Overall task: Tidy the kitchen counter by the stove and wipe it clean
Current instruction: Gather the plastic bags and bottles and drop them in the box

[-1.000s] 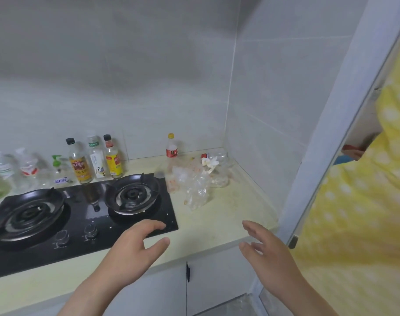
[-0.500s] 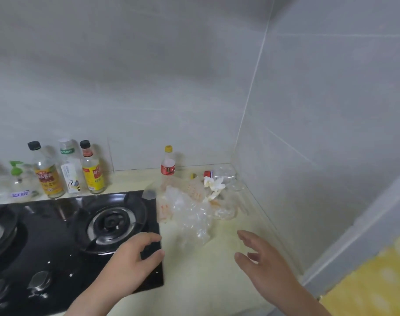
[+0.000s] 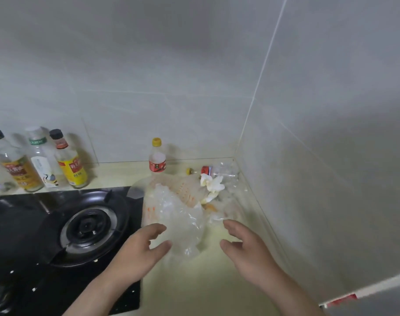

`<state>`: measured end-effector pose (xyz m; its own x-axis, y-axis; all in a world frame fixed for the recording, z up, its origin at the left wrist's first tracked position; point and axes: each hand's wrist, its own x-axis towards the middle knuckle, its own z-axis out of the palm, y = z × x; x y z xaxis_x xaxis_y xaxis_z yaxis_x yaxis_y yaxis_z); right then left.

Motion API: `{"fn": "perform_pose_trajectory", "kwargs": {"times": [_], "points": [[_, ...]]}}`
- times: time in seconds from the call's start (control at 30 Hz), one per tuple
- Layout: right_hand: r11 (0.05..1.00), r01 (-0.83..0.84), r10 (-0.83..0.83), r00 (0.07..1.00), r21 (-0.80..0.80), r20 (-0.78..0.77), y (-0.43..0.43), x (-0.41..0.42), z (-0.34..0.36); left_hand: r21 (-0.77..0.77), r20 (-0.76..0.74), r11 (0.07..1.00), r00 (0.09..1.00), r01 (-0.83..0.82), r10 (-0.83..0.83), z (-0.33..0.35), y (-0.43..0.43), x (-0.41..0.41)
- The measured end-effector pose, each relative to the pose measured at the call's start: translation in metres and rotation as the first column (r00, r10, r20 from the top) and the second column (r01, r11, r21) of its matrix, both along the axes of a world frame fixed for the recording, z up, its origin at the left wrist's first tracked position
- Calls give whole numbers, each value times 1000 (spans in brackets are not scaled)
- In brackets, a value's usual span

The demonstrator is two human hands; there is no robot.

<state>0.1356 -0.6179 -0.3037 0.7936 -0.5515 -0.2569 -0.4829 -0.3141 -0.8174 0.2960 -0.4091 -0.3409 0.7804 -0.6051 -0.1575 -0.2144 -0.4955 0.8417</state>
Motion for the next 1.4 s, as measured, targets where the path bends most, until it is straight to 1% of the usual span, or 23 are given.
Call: {"fn": "perform_pose_trajectory", "kwargs": {"times": [0.07, 0.17, 0.27, 0.37, 0.43, 0.53, 0.6, 0.7, 0.83, 0.97, 1.07, 1.2, 1.27, 1.33, 1.4], "points": [[999, -44, 44, 999, 11, 6, -15, 11, -3, 19, -5, 999, 999, -40, 40, -1, -17, 0], [994, -111, 111, 994, 21, -2, -36, 28, -8, 26, -58, 993, 991, -118, 119, -6, -44, 1], [985, -172, 172, 985, 28, 9, -56, 46, -21, 76, -50, 981, 982, -178, 182, -19, -72, 6], [979, -205, 205, 979, 24, 4, -72, 62, -38, 200, 49, 963, 983, -182, 176, -33, -97, 9], [976, -215, 216, 976, 33, -7, -80, 69, -47, 305, 110, 933, 980, -192, 166, -43, -112, 9], [970, -241, 242, 970, 23, -28, -87, 75, -58, 465, 130, 857, 974, -224, 184, -64, -126, 8], [966, -258, 258, 965, 20, -42, -91, 76, -64, 513, 141, 820, 967, -253, 210, -75, -130, 8], [961, -274, 275, 960, 25, -55, -98, 77, -69, 505, 152, 807, 952, -307, 267, -86, -132, 11], [968, -248, 249, 968, 42, -22, -103, 82, -71, 461, 124, 820, 940, -339, 319, -92, -130, 20], [969, -242, 243, 970, 43, -7, -105, 89, -73, 428, 176, 811, 917, -398, 357, -87, -126, 27], [973, -226, 226, 974, 46, -3, -110, 98, -74, 364, 242, 814, 890, -452, 386, -81, -118, 32], [990, -132, 130, 991, 55, 37, -123, 121, -77, 286, 283, 822, 863, -493, 419, -76, -108, 36], [996, -92, 92, 995, -5, 48, -130, 136, -80, 234, 293, 845, 863, -482, 411, -76, -106, 39], [986, -92, 98, 995, -136, 35, -137, 152, -85, 188, 305, 863, 863, -469, 402, -77, -105, 43], [950, -173, 163, 985, -259, -61, -144, 167, -93, 182, 345, 873, 861, -452, 374, -82, -103, 48]]}}
